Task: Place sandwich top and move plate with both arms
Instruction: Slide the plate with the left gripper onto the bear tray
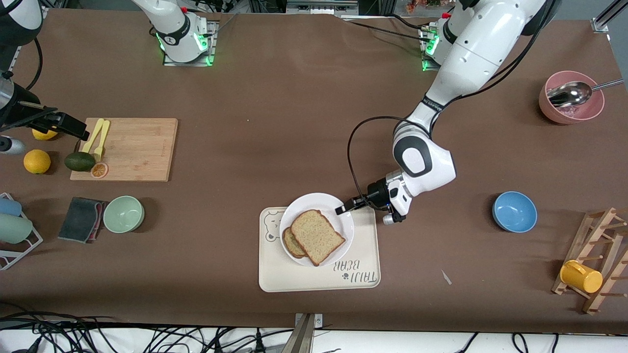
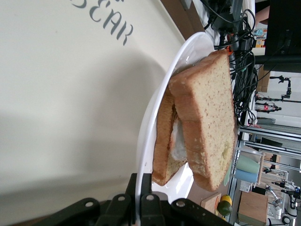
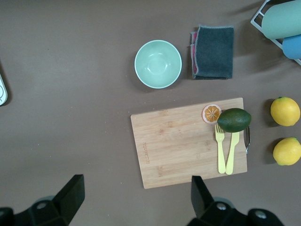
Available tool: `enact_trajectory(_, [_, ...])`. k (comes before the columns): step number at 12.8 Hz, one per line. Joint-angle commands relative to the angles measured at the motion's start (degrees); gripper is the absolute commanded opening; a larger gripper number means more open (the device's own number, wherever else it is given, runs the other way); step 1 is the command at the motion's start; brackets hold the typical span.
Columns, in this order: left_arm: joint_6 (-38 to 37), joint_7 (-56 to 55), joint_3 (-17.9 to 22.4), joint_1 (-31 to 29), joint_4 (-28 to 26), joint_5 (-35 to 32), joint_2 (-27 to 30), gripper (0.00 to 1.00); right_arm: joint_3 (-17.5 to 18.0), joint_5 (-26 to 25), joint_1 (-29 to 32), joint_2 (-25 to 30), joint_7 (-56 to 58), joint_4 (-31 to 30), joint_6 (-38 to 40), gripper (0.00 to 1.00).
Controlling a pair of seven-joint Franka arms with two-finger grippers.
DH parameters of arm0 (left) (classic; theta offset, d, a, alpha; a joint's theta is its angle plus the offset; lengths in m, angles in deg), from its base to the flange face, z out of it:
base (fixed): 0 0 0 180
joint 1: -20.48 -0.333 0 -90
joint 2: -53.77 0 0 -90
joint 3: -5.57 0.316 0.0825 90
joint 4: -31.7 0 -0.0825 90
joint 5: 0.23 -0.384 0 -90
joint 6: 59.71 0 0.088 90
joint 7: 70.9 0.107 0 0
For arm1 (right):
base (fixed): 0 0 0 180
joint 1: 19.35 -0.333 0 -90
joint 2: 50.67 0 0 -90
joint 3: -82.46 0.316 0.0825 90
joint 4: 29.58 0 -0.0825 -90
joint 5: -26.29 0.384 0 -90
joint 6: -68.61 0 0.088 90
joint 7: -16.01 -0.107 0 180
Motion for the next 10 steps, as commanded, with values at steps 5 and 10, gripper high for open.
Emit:
enact_trajectory(5, [1.72,0.32,1.1,2.1,5.21,1.18,-4.66,0.05,0.03,-0.4,0.24,0.16,0.24,1.23,1.14,1.0])
enact_trajectory(10, [1.54,-0.11,1.02,-0.26,4.86,-3.46,-3.44,0.93,0.03,-0.4,0.24,0.16,0.15,1.23,1.14,1.0])
